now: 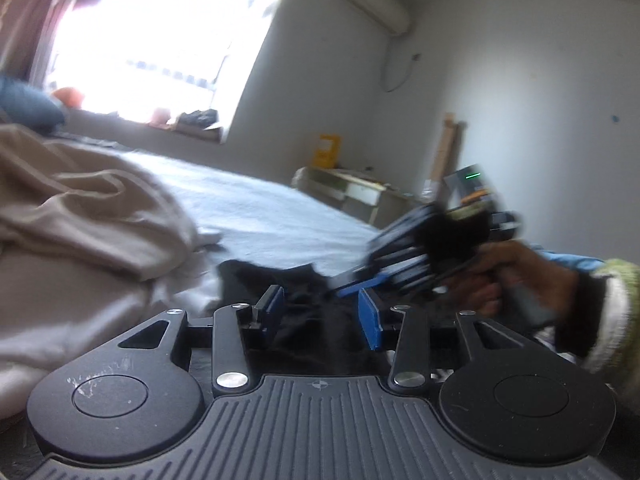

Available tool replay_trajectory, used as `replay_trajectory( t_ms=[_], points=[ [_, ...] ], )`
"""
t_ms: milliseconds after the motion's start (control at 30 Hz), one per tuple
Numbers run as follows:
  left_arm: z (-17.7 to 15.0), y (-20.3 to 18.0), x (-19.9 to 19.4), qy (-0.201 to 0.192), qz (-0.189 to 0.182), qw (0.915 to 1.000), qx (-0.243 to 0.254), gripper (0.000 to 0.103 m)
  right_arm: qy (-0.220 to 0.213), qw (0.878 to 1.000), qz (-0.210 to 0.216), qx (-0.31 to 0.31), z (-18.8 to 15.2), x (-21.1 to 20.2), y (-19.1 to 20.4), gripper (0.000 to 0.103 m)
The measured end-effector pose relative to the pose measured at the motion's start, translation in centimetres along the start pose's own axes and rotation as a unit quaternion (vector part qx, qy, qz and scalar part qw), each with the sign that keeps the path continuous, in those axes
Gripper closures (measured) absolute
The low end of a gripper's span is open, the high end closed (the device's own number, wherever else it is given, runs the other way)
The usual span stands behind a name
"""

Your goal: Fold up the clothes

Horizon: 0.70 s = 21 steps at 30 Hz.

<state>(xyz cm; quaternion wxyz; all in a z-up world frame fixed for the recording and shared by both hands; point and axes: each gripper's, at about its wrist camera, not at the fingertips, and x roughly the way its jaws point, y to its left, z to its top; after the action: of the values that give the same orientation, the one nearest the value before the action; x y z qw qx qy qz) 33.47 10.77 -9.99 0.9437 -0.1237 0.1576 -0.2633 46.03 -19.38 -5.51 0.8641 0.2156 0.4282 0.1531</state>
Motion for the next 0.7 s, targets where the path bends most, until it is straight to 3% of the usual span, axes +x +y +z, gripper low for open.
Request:
replay_trajectory(
  t_ms=[200, 400, 533, 633, 700],
  points=[
    [-0.7, 1.9, 2.4, 0.083, 0.074, 0.9928, -0.046, 0.062, 0.021, 0.998, 0.007, -0.063, -1.3, -2.5, 3.2, 0.088],
    [-1.1, 2.9, 2.3, 0.099, 0.076, 0.989, -0.08, 0.063, 0.043, 0.993, 0.036, -0.103, -1.9, -0.3, 4.7, 0.088],
    [-1.3, 3.0, 1.9, 0.1, 0.071, 0.9889, -0.084, 0.063, 0.112, 0.973, 0.072, -0.189, -3.5, 2.2, 7.0, 0.089],
    [-1.4, 3.4, 1.9, 0.1, 0.067, 0.9885, -0.092, 0.063, 0.157, 0.953, 0.024, -0.257, -5.5, 3.0, 7.0, 0.093],
    [-1.4, 3.4, 1.9, 0.1, 0.065, 0.9883, -0.095, 0.063, 0.163, 0.952, 0.012, -0.259, -5.8, 1.0, 5.9, 0.093]
  ],
)
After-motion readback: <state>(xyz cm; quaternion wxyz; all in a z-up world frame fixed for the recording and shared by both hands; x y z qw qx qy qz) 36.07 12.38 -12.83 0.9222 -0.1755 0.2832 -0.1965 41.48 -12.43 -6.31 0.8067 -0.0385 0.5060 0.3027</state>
